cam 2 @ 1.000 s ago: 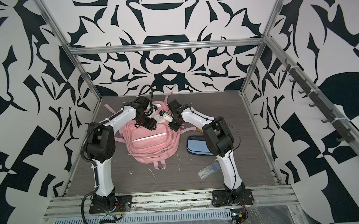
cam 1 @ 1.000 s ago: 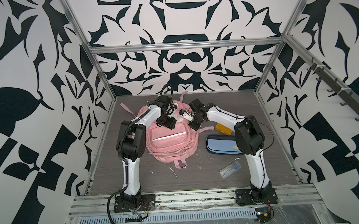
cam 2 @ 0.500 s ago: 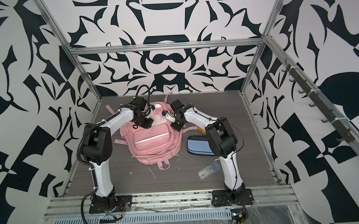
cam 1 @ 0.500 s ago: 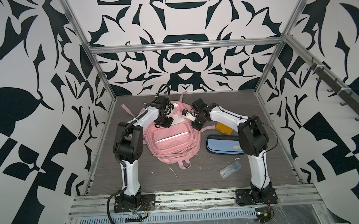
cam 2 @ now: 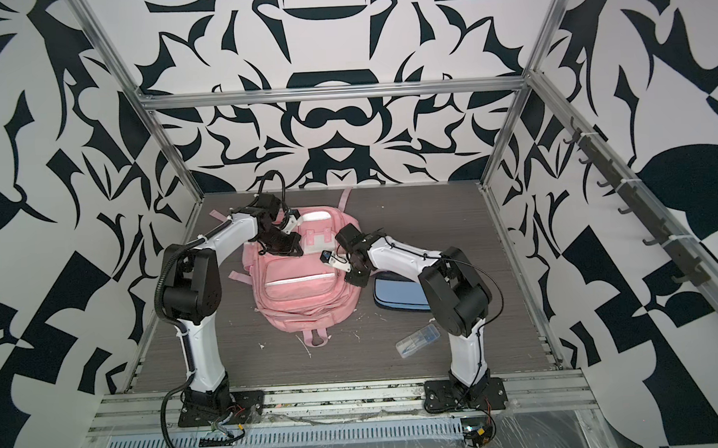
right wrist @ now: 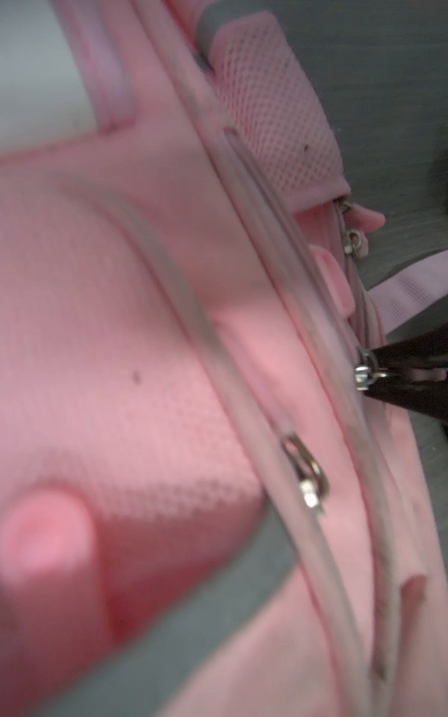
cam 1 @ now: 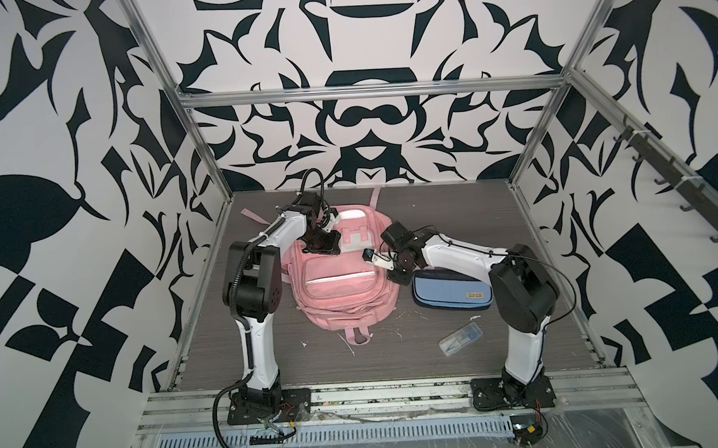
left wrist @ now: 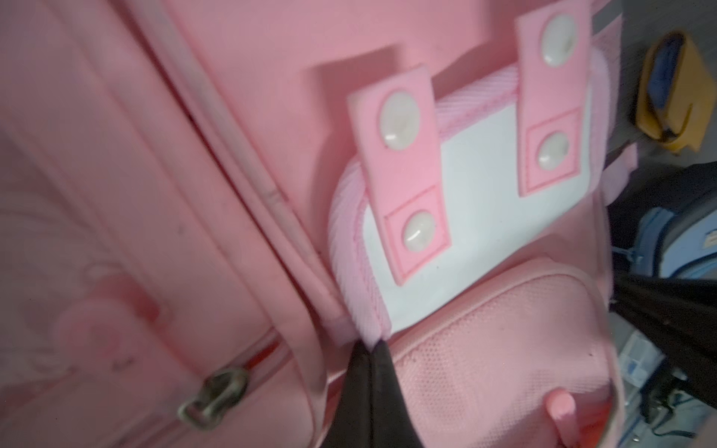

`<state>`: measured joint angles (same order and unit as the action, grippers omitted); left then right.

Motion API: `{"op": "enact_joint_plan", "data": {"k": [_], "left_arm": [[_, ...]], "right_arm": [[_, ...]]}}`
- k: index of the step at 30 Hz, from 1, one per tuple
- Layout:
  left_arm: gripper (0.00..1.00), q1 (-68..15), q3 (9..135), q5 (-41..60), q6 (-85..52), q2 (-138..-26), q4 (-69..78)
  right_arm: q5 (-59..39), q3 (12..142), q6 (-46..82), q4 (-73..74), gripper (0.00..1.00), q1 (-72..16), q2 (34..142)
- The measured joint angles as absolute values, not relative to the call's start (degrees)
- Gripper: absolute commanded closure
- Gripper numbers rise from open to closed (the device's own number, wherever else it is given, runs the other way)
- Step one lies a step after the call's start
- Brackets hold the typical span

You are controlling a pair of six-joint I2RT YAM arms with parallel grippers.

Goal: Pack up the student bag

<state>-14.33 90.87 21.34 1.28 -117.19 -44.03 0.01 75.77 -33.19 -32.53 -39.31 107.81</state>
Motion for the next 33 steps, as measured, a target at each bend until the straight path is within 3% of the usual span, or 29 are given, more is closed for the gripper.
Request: {"op": "enact_joint_plan", "data": {"k": [11,15,16,18,20,23,27,33], "left_arm": [[1.0,-13.5,90.6,23.3,-0.8,-117.3,-44.2],[1.0,-13.4,87.3,23.6,-1.3,-115.6,-40.9],[0.97,-13.4,86.1,23.5,-1.3,-114.9,-40.1],[0.68,-13.4,83.1,23.3,-1.1,-112.8,-39.0],[0.47,-14.0,80.6,23.8,-1.3,-110.9,-39.5],[0.37,-15.7,78.5,23.5,-1.0,-108.5,-39.7],[0.38,-17.3,77.7,21.6,-1.1,-107.6,-40.1],[0.57,-17.8,77.6,19.6,-0.3,-107.7,-39.9]], "right_arm": [[1.1,74.1,-34.5,-30.4,1.0,-39.5,104.5],[0.2,79.9,-31.1,-33.0,1.0,-36.0,108.2],[0.0,81.8,-30.4,-33.5,1.0,-35.0,109.5],[-0.1,86.3,-29.2,-34.6,1.0,-33.2,112.5],[-0.3,89.9,-28.3,-34.8,1.0,-32.2,115.1],[-1.0,94.0,-27.3,-34.9,1.0,-31.8,118.3],[-1.2,95.5,-26.6,-35.8,1.0,-31.8,119.9],[-1.7,95.7,-26.0,-36.0,1.0,-31.7,120.1]]}}
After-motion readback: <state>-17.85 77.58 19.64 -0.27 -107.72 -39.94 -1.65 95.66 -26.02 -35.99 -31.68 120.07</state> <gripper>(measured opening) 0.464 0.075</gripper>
